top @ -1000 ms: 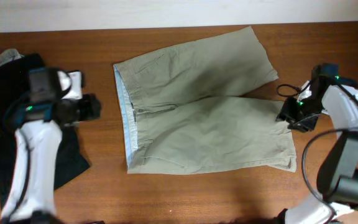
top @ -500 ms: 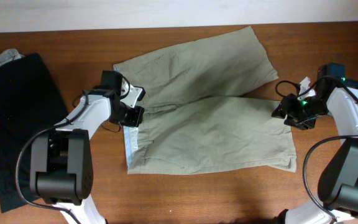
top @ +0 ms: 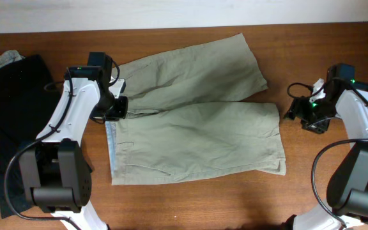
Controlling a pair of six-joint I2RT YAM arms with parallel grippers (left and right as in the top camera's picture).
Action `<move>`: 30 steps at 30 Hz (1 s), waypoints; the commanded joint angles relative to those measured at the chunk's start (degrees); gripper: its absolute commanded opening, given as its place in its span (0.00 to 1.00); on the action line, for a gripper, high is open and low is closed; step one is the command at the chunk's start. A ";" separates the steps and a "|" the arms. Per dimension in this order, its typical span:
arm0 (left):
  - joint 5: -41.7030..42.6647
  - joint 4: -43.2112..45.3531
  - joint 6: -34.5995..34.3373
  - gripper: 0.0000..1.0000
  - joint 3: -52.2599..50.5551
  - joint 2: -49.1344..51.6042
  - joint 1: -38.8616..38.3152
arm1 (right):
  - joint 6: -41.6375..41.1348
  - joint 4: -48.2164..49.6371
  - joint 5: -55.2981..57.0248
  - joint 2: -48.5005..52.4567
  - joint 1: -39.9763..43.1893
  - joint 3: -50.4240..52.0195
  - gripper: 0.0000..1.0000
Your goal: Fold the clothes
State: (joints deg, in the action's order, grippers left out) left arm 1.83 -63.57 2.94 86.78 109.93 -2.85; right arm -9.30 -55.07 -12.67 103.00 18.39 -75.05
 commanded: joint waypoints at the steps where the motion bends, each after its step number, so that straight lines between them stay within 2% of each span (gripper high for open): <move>1: -1.84 0.31 -1.49 0.00 0.52 -1.64 0.42 | -1.46 2.43 2.84 -0.98 0.11 -0.07 0.54; 3: -1.84 0.61 -1.49 0.00 0.52 -1.64 0.42 | -1.51 2.43 2.82 0.76 0.11 -0.04 0.42; 5: -1.77 0.96 -1.49 0.00 0.52 -1.64 0.42 | -1.42 3.23 1.38 4.81 -0.07 -0.02 0.42; 6: -1.64 1.09 -1.49 0.00 0.52 -1.64 0.42 | 1.22 4.79 -2.47 6.43 -0.04 0.00 0.42; 7: -1.64 1.38 -1.49 0.00 0.52 -1.64 0.39 | 5.75 6.47 -8.85 7.98 -0.07 0.00 0.46; 8: -1.62 1.62 -1.49 0.00 0.52 -1.64 0.39 | 10.71 7.72 -16.76 8.92 -0.04 0.00 0.57; 9: -1.62 1.64 -1.49 0.00 0.52 -1.64 0.39 | 12.07 9.18 -19.56 9.14 -0.04 0.00 0.63; 13: -1.62 1.90 -1.46 0.00 0.52 -1.64 0.39 | 11.89 13.25 -21.66 11.37 -0.42 0.00 0.63; 14: -1.64 2.01 -1.46 0.00 0.52 -1.64 0.39 | 11.89 13.86 -22.80 12.28 -0.98 0.00 0.58; 16: -1.64 2.01 -1.46 0.00 0.52 -1.64 0.39 | 12.07 15.47 -27.96 12.92 -2.36 0.02 0.40; 19: -1.66 2.03 -1.44 0.00 0.57 -1.66 0.42 | 10.34 18.27 -33.27 12.72 -2.19 -0.20 0.04; 21: -1.66 1.53 -1.44 0.00 1.33 -2.01 0.42 | 10.23 20.61 -39.98 11.98 -0.59 -1.05 0.04; 23: -2.58 0.31 -1.44 0.00 2.25 -4.85 0.48 | 6.84 21.88 -40.76 11.13 2.14 -1.86 0.04; 25: -7.56 -0.76 -1.51 0.00 2.25 -7.30 0.85 | 6.91 21.73 -40.72 11.13 3.56 -1.86 0.04; 27: -14.58 -1.86 -5.60 0.00 2.25 -7.85 1.64 | 6.91 22.38 -40.72 11.13 3.87 -1.86 0.04; 29: -14.78 -1.18 -6.19 0.00 2.23 -7.74 2.29 | 6.93 22.49 -40.70 11.13 3.76 -1.86 0.06; 30: -14.78 -0.50 -6.16 0.00 2.23 -7.74 2.27 | 6.93 22.34 -40.41 11.13 3.76 -1.84 0.30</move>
State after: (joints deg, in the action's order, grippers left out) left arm -6.63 -64.88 -1.19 88.09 103.09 -2.17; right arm -2.68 -33.17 -53.91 115.66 21.28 -75.53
